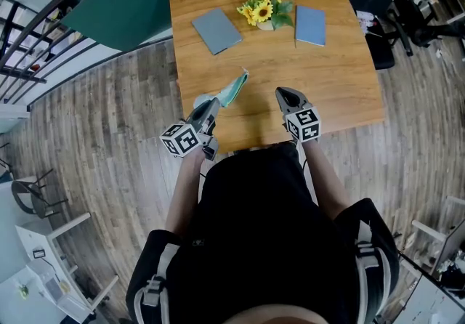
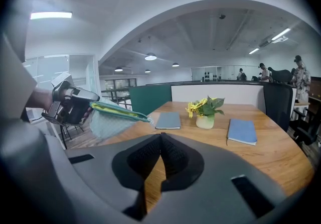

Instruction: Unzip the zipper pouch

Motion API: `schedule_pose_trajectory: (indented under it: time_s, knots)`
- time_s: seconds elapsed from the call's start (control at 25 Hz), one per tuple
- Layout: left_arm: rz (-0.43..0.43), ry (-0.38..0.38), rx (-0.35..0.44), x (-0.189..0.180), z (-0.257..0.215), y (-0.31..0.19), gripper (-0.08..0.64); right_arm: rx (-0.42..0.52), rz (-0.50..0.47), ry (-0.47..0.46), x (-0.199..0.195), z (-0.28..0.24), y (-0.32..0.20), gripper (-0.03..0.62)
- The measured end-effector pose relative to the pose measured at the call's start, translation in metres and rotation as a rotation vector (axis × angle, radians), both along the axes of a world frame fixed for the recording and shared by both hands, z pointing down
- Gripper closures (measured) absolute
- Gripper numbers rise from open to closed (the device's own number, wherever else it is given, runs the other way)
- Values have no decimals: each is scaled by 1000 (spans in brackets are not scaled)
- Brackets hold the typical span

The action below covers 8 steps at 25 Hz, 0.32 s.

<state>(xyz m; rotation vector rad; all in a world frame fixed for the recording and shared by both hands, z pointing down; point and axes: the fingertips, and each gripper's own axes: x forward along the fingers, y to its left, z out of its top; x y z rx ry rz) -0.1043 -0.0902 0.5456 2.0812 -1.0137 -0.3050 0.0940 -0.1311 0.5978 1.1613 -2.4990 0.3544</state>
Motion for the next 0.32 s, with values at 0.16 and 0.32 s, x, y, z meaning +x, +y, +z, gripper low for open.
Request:
schedule_pose_trajectory:
  time_s: [0.16,0.32]
  knots:
    - [-8,4,-5,-2,3,1,558,-3,-1,-2,-2,1,0,589]
    - [-11,5,-10,-4,5,3,558,-6,-5,1,-4,2,1,589]
